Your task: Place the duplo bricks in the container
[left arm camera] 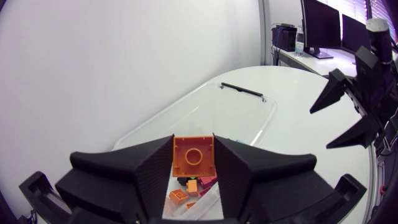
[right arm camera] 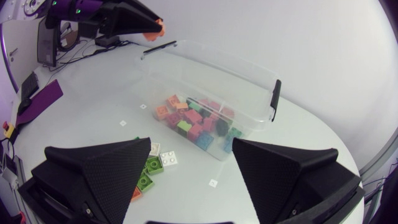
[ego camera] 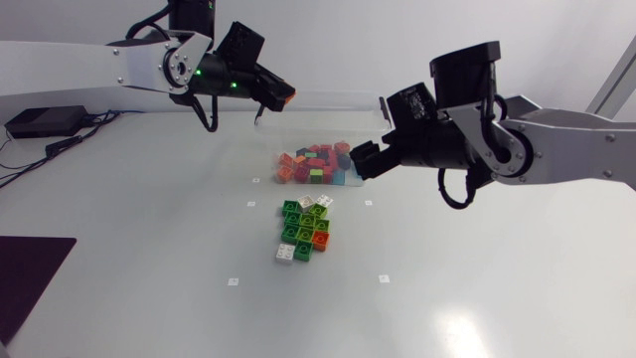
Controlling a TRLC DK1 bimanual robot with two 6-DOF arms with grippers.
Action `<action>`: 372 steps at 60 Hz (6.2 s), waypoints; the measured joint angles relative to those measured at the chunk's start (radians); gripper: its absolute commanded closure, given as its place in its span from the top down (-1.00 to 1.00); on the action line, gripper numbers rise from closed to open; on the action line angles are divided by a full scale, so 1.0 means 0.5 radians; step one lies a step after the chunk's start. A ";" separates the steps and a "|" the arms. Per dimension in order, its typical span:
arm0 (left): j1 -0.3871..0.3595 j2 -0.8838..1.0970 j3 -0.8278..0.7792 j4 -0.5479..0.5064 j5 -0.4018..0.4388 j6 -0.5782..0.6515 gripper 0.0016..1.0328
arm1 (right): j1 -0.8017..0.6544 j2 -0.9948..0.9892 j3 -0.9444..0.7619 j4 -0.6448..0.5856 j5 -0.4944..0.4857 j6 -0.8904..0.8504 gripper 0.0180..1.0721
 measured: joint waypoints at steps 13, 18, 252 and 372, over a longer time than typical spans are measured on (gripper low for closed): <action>-0.020 0.162 0.124 0.040 -0.075 -0.043 -0.37 | 0.043 0.000 -0.123 0.000 -0.011 -0.040 0.80; -0.019 0.225 0.177 0.067 -0.108 -0.066 -0.37 | 0.067 0.006 -0.140 0.002 -0.011 -0.046 0.80; -0.129 -0.130 -1.418 -0.288 0.362 1.308 0.80 | 0.171 0.600 0.152 -0.678 -0.410 -1.071 -0.49; -0.048 -0.574 -0.900 -0.829 0.368 1.112 -0.40 | -0.186 0.865 1.138 -0.156 -0.353 -0.230 -0.48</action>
